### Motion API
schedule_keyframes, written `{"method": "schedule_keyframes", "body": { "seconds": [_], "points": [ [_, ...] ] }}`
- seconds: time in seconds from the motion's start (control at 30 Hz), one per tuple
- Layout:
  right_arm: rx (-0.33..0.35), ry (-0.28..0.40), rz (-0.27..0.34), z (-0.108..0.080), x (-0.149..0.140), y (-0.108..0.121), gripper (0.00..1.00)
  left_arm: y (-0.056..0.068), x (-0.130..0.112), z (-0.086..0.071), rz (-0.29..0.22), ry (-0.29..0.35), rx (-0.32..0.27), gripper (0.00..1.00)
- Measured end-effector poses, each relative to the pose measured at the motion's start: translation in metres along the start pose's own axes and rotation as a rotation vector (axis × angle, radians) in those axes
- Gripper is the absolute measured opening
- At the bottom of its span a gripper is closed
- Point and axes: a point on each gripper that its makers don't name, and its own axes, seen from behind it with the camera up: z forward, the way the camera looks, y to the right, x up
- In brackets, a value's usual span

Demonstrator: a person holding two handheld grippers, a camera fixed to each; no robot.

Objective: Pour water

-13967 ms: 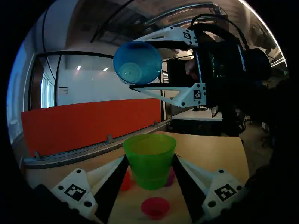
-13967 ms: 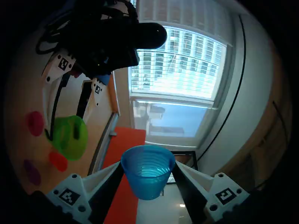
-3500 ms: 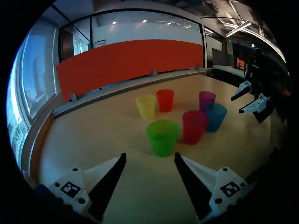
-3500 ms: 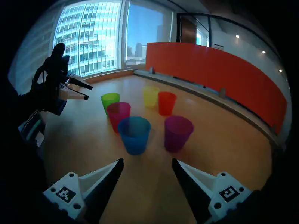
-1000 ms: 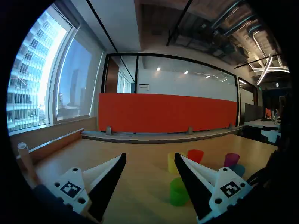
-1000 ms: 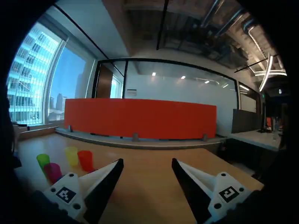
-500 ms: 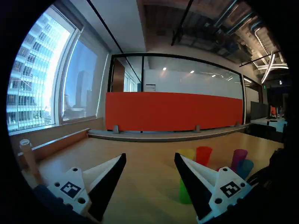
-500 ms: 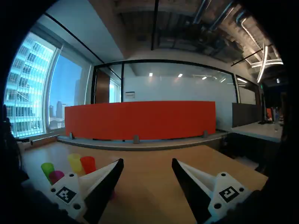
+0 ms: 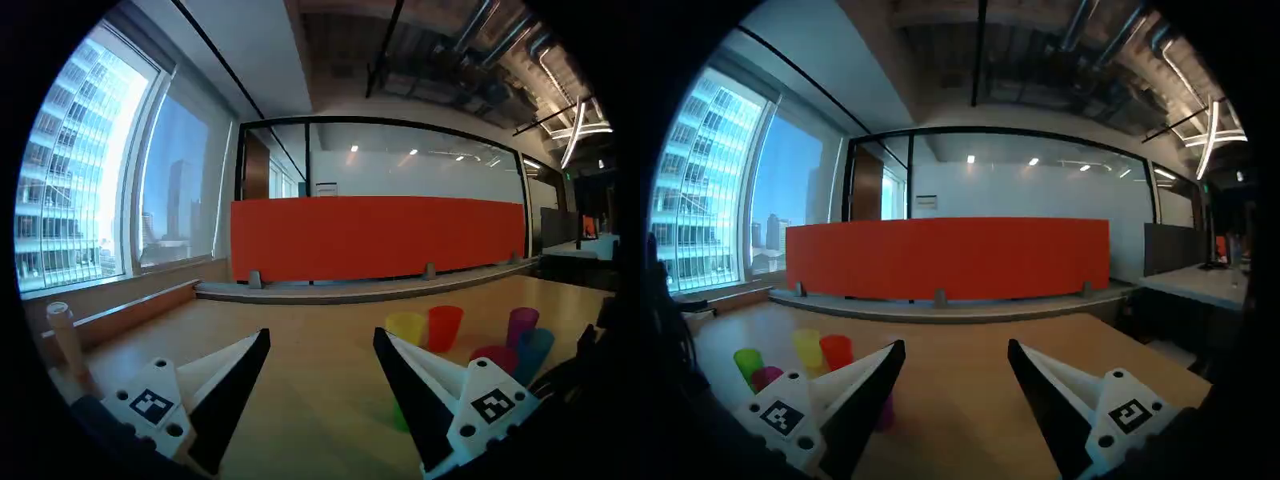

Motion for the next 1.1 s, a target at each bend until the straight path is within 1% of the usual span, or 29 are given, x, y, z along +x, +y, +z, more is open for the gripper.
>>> {"method": "schedule_keyframes", "body": {
  "seconds": [0.3, 0.47, 0.6, 0.7, 0.97, 1.1],
  "points": [
    [0.002, -0.014, 0.009, -0.003, -0.001, -0.003, 0.99, -0.003, -0.012, 0.002, -0.009, -0.006, -0.004, 0.96],
    [0.013, -0.014, 0.018, -0.004, 0.002, -0.008, 0.99, -0.002, -0.016, 0.003, -0.004, -0.005, -0.006, 0.96],
    [0.014, -0.003, 0.013, -0.004, 0.008, -0.01, 0.99, 0.0, -0.019, 0.004, 0.003, -0.004, -0.008, 0.96],
    [0.014, -0.001, 0.008, -0.005, 0.012, -0.01, 0.99, 0.001, -0.021, 0.005, -0.003, -0.005, -0.01, 0.96],
    [0.008, 0.001, 0.01, -0.007, 0.012, -0.008, 0.99, 0.0, -0.025, 0.007, -0.017, -0.008, -0.014, 0.96],
    [0.001, 0.001, 0.013, -0.008, 0.011, -0.005, 0.99, 0.0, -0.025, 0.008, -0.016, -0.009, -0.015, 0.96]
  ]
}}
